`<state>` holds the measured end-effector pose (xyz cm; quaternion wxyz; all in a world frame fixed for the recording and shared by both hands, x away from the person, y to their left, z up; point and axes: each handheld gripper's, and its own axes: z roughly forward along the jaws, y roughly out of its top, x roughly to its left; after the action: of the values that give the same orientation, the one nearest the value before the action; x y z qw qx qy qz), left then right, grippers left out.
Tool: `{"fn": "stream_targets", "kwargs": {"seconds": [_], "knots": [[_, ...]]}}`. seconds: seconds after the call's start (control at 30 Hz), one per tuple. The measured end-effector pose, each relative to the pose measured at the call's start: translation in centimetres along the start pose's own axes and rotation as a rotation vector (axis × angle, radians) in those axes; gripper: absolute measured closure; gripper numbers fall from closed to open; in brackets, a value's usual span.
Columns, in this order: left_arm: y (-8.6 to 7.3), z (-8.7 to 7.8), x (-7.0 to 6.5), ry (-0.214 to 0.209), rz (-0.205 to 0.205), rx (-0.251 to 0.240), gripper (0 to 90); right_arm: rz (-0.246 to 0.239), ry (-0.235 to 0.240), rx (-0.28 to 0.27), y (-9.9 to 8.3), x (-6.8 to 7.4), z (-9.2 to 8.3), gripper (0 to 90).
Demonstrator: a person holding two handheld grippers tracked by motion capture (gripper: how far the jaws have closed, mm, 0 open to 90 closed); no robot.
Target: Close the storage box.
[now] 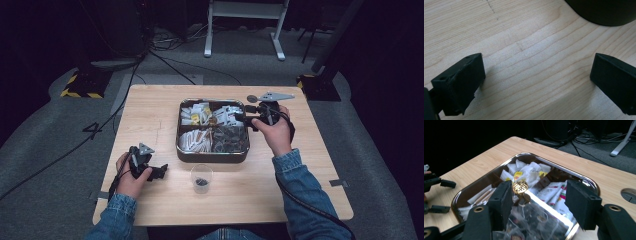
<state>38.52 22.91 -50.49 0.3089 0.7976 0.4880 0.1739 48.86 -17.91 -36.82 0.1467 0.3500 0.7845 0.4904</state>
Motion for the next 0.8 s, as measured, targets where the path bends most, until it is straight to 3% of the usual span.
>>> {"fn": "stream_targets", "kwargs": {"seconds": [0.47, 0.8], "knots": [[0.0, 0.0, 0.1, -0.006, -0.008, -0.003, 0.5, 0.025, -0.044, 0.001, -2.4, -2.7, -5.9, 38.7], [0.0, 0.0, 0.3, -0.006, 0.001, -0.004, 0.5, 0.054, -0.069, 0.034, -4.3, -4.1, -7.5, 36.7]]}}
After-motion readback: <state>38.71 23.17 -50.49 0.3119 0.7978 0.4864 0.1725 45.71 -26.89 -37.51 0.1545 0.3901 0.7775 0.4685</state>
